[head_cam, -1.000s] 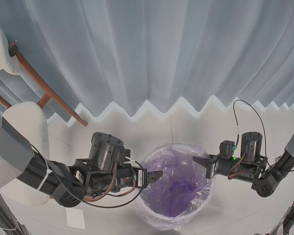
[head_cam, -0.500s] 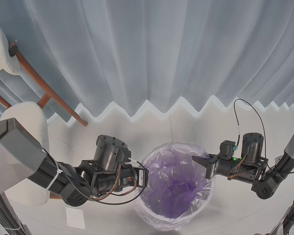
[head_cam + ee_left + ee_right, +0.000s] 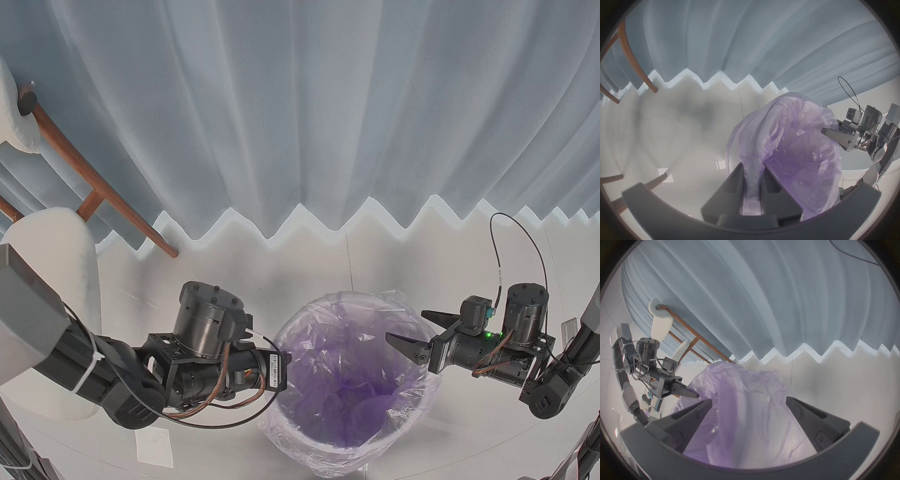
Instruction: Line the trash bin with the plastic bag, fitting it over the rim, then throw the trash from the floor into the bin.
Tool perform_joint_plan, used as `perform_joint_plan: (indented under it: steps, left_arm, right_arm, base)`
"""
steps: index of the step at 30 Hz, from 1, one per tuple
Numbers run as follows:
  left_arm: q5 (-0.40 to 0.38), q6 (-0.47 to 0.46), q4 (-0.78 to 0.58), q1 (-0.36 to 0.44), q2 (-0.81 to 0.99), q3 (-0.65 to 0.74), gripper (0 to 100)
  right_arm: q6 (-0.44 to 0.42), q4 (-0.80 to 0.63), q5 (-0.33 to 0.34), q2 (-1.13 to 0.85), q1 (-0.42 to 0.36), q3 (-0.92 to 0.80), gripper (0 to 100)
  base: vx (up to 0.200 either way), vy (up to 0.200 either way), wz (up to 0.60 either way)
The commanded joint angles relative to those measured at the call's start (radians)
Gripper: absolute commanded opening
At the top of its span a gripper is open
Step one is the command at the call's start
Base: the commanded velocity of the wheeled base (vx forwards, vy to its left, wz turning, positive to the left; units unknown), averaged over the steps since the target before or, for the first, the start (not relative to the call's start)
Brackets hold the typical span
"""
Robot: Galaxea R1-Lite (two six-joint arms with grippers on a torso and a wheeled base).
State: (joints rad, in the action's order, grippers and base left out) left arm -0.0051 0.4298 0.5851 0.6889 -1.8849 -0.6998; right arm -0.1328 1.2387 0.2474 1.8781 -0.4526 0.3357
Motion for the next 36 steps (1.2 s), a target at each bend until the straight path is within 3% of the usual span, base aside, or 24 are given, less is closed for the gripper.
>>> perform_joint_plan:
  steps: [1, 10, 12, 15, 19, 23, 27, 29, 36]
  left_arm:
    - [-0.004, 0.000, -0.005, -0.039, 0.079, 0.068, 0]
    - [-0.006, 0.024, -0.005, -0.124, 0.098, 0.083, 0]
    - [-0.006, 0.038, -0.005, -0.151, 0.104, 0.077, 0]
    - [-0.004, 0.061, -0.005, -0.164, 0.105, 0.068, 0]
    - [-0.001, 0.153, -0.007, -0.167, 0.116, 0.037, 0]
    - [0.001, 0.225, -0.019, -0.169, 0.115, 0.009, 0]
    - [0.005, 0.293, -0.056, -0.169, 0.113, -0.027, 0]
    - [0.014, 0.299, -0.073, -0.170, 0.109, -0.053, 0]
    - [0.040, 0.314, -0.076, -0.180, 0.072, -0.129, 0]
  right_arm:
    - [-0.042, 0.100, -0.005, -0.017, 0.015, -0.112, 100]
    - [-0.214, 0.209, -0.010, 0.003, 0.037, -0.149, 100]
    - [-0.292, 0.211, -0.010, 0.009, 0.035, -0.146, 100]
    - [-0.318, 0.211, -0.010, 0.007, 0.029, -0.141, 100]
    - [-0.338, 0.219, -0.011, 0.030, -0.057, -0.169, 100]
    - [-0.447, 0.327, -0.013, 0.073, -0.132, -0.199, 100]
    - [-0.493, 0.329, -0.076, 0.092, -0.198, -0.196, 100]
    - [-0.502, 0.329, -0.114, 0.104, -0.216, -0.196, 100]
    - [-0.561, 0.329, -0.120, 0.111, -0.221, -0.175, 100]
  base:
    - [0.000, 0.000, 0.00]
    - [0.000, 0.000, 0.00]
    - [0.000, 0.000, 0.00]
    - [0.000, 0.000, 0.00]
    - [0.000, 0.000, 0.00]
    - [0.000, 0.000, 0.00]
    - [0.000, 0.000, 0.00]
    - [0.000, 0.000, 0.00]
    - [0.000, 0.000, 0.00]
